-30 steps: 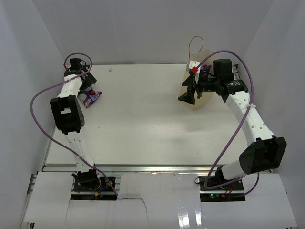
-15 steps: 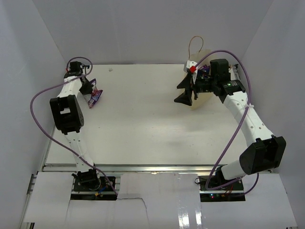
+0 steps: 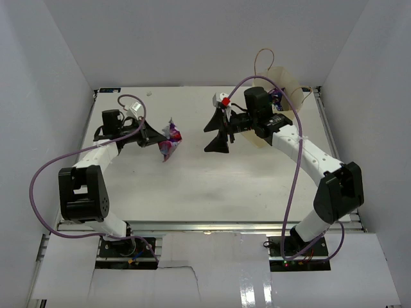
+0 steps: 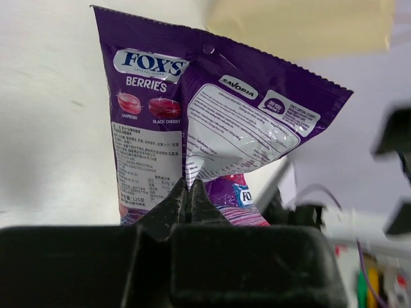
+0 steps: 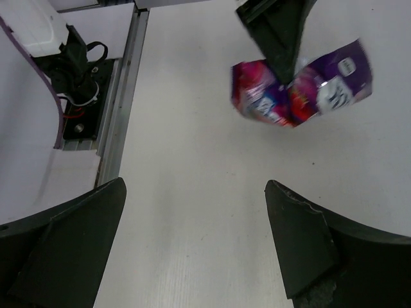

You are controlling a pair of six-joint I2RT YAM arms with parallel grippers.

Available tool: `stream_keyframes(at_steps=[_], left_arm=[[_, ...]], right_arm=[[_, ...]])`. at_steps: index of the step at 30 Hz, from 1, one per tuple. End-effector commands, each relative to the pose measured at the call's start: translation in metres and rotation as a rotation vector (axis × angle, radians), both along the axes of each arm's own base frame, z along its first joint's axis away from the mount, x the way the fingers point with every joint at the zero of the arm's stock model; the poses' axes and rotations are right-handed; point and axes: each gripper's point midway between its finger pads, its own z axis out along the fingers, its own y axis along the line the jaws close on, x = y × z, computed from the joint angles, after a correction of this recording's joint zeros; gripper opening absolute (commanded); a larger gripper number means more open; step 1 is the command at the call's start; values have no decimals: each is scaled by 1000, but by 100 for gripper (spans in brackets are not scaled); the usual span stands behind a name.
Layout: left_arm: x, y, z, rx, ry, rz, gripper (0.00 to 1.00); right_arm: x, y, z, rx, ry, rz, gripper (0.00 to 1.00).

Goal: Place the snacks into the paper bag

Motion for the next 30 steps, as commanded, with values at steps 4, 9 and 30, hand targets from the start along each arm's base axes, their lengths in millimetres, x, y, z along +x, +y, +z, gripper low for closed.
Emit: stream_keyframes(at_steps=[4, 9, 30], left_arm=[[-82, -77, 36, -173, -135, -409, 0], [-92, -83, 34, -172, -115, -412, 0], [-94, -95, 44, -181, -147, -425, 0]], right_arm=[[40, 35, 17, 107, -33, -55, 98], [78, 44, 19, 60, 475, -404, 98], [54, 71, -62, -107, 582, -675, 54]])
